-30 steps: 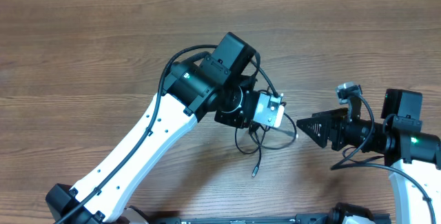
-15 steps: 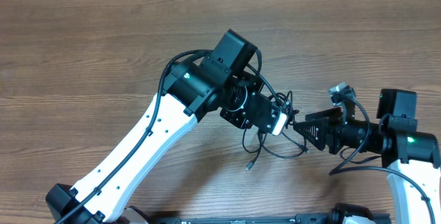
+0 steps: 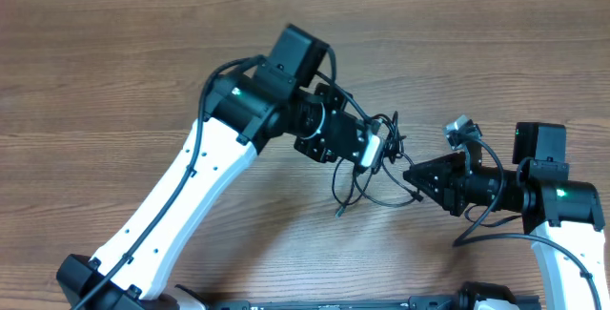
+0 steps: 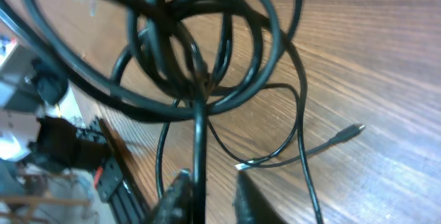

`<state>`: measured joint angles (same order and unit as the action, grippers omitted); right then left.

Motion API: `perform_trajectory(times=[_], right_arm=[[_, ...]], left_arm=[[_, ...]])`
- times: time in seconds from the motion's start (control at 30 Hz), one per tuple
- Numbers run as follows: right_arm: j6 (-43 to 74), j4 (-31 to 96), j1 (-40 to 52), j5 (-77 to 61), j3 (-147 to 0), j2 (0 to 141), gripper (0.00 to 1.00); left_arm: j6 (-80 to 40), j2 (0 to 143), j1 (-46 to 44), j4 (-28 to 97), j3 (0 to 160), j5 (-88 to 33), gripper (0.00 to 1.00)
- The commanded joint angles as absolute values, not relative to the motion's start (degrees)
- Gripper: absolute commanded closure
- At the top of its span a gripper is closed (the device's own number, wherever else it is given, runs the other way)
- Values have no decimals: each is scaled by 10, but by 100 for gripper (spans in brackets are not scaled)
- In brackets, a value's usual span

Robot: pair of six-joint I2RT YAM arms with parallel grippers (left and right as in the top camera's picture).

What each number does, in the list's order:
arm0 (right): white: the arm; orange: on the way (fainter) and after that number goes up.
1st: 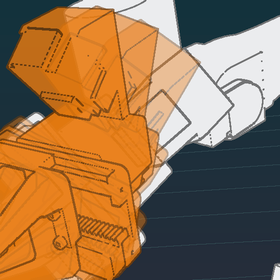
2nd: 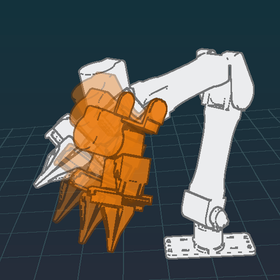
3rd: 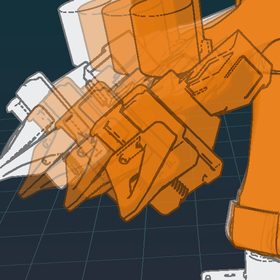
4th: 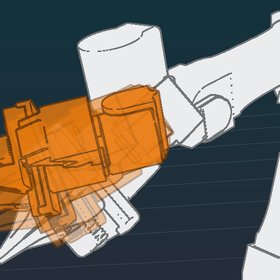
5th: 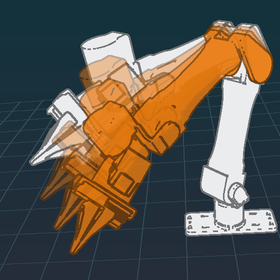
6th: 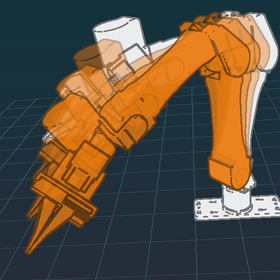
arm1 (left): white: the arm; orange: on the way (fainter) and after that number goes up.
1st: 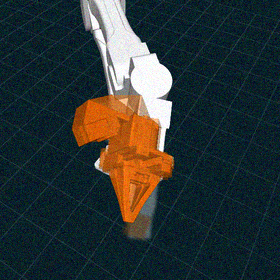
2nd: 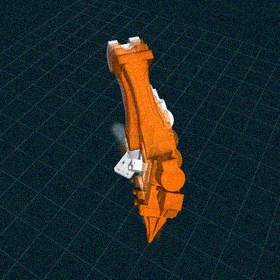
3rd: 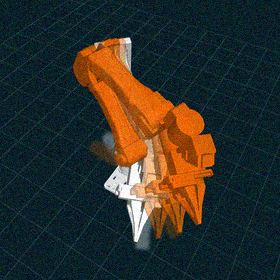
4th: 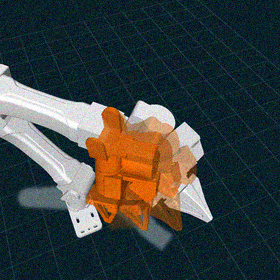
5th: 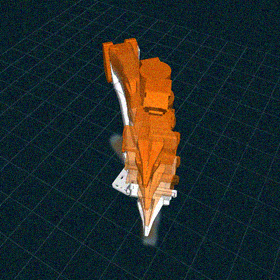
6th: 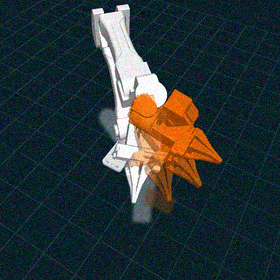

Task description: Untangle cables

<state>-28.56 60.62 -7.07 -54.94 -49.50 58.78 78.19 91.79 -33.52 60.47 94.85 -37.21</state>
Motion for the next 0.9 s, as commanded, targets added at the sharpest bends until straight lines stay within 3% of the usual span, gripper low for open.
perform_trajectory(times=[0.0, 0.4, 0.87], right_arm=[[-290, 603, -67, -558, -495, 586, 96], [-283, 592, -68, -602, -495, 586, 96], [-147, 517, -68, -631, -495, 586, 96]], left_arm=[[806, 913, -331, 611, 950, -463, 96], [806, 914, -338, 674, 950, -486, 96], [808, 926, -406, 730, 950, -468, 96]])
